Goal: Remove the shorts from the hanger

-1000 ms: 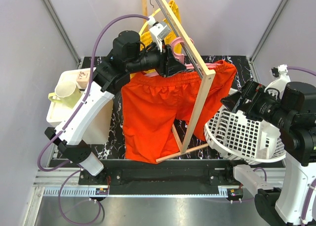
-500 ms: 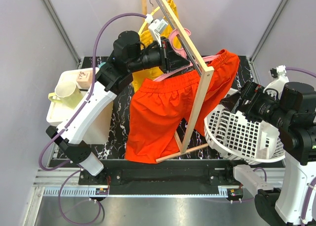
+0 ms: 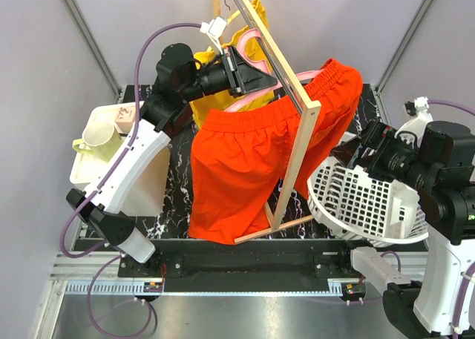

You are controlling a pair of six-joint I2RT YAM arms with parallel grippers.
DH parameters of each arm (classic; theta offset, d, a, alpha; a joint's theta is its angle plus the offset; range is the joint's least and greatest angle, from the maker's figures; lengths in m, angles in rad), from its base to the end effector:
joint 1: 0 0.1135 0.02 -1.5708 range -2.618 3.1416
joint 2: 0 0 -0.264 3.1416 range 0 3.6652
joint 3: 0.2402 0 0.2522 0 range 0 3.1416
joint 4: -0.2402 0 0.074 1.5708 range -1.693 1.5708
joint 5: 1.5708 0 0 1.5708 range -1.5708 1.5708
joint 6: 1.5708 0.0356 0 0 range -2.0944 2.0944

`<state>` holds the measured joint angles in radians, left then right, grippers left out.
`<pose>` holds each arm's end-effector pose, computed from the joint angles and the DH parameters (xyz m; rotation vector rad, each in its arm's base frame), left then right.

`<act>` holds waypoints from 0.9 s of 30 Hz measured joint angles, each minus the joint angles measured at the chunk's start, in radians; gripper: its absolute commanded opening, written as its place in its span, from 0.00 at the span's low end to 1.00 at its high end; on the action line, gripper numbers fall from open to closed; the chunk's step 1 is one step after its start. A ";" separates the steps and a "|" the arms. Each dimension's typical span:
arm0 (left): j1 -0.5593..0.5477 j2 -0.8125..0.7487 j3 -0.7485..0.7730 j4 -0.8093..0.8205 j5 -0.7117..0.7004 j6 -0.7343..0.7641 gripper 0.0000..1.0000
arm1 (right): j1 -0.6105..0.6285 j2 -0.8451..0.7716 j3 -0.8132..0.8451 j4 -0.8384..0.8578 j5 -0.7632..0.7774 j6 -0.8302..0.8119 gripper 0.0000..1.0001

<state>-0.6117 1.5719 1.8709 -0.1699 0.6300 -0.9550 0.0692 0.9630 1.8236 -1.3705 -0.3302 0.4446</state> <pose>0.2652 -0.2116 0.5202 0.3146 1.6950 -1.6714 0.0765 0.0169 0.5025 0.1909 2.1084 0.6535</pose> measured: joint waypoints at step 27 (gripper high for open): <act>0.146 -0.095 -0.032 -0.159 0.050 0.024 0.00 | 0.000 0.010 -0.057 0.022 -0.001 0.032 1.00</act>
<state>-0.4656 1.4769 1.8389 -0.3286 0.6796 -0.9310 0.0692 0.9726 1.7664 -1.3487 -0.3313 0.4770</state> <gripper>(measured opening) 0.119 0.994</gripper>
